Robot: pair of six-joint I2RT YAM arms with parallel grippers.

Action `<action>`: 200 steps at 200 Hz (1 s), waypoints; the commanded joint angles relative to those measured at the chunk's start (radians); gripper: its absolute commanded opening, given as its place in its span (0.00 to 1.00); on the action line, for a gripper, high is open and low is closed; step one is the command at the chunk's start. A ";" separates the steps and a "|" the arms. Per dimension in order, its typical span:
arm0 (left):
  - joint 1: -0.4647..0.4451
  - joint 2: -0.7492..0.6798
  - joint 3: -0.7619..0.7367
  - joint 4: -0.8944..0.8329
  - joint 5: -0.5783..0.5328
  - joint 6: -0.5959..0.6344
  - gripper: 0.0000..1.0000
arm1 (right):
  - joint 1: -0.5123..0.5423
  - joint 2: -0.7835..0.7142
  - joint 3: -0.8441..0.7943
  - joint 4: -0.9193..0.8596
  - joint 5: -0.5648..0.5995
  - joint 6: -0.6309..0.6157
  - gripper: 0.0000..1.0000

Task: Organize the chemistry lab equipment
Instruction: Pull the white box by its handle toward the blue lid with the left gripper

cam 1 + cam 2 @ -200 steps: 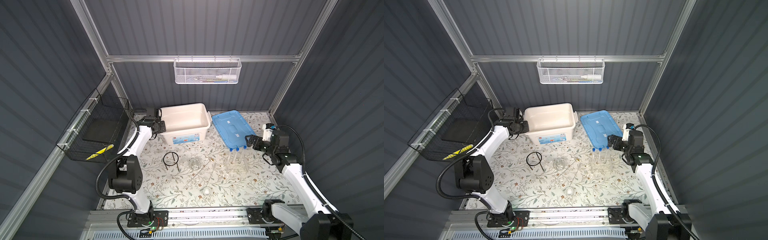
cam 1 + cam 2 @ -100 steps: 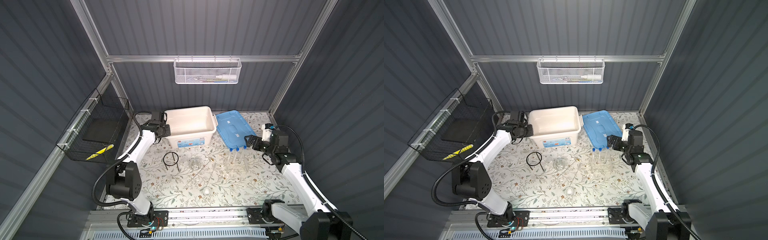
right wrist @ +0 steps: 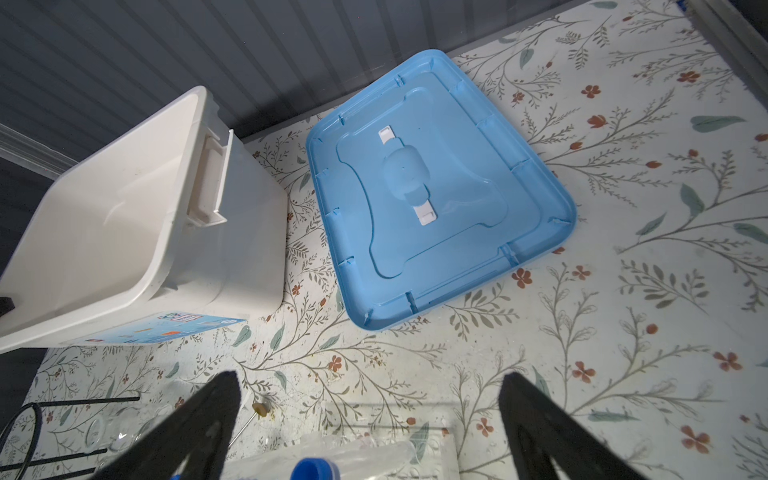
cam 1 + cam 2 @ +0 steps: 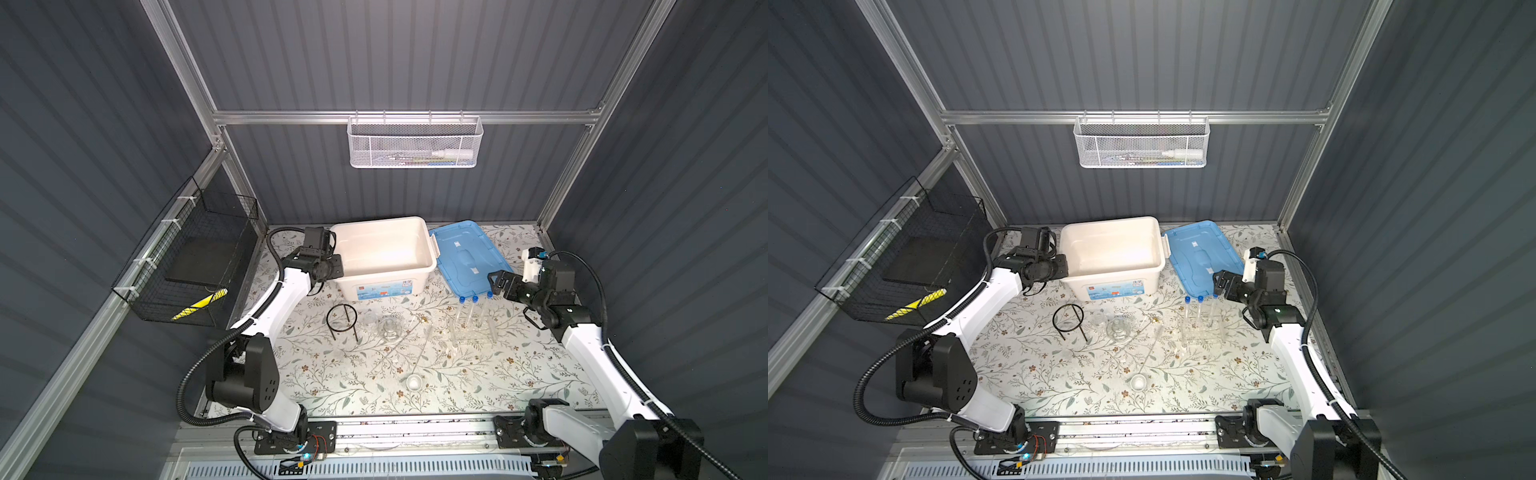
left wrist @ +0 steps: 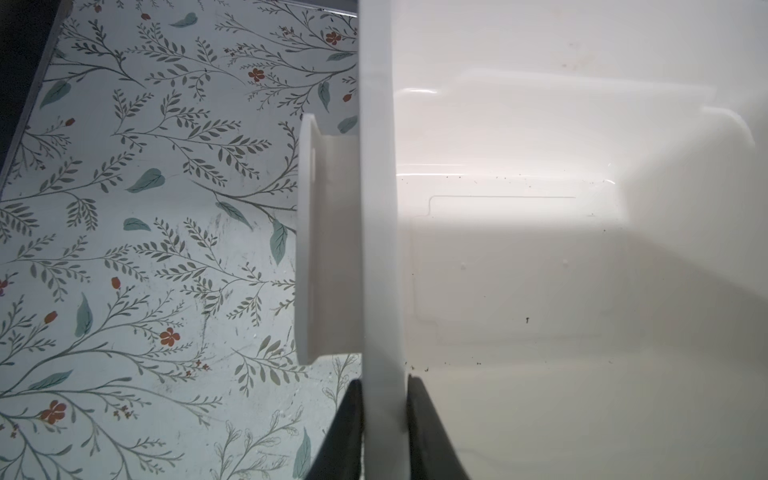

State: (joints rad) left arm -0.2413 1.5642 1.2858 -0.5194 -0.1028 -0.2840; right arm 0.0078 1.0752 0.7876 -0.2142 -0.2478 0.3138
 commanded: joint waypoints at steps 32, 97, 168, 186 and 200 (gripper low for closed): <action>-0.016 -0.021 -0.025 -0.047 0.045 0.012 0.21 | -0.004 0.009 0.019 -0.005 -0.015 0.007 0.99; -0.033 -0.014 -0.024 -0.048 0.048 0.031 0.20 | -0.004 0.012 0.016 -0.005 -0.011 0.008 0.99; -0.041 -0.019 -0.021 -0.057 0.035 0.026 0.23 | -0.004 0.015 0.015 -0.005 -0.008 0.007 0.99; -0.042 -0.024 -0.020 -0.064 0.029 0.023 0.30 | -0.004 0.017 0.015 -0.004 -0.010 0.007 0.99; -0.043 -0.032 -0.021 -0.066 0.019 0.018 0.34 | -0.003 0.017 0.013 -0.005 -0.007 0.007 0.99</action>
State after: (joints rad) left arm -0.2768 1.5585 1.2781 -0.5430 -0.0849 -0.2703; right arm 0.0078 1.0843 0.7876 -0.2142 -0.2478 0.3141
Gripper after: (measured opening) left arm 0.312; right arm 0.989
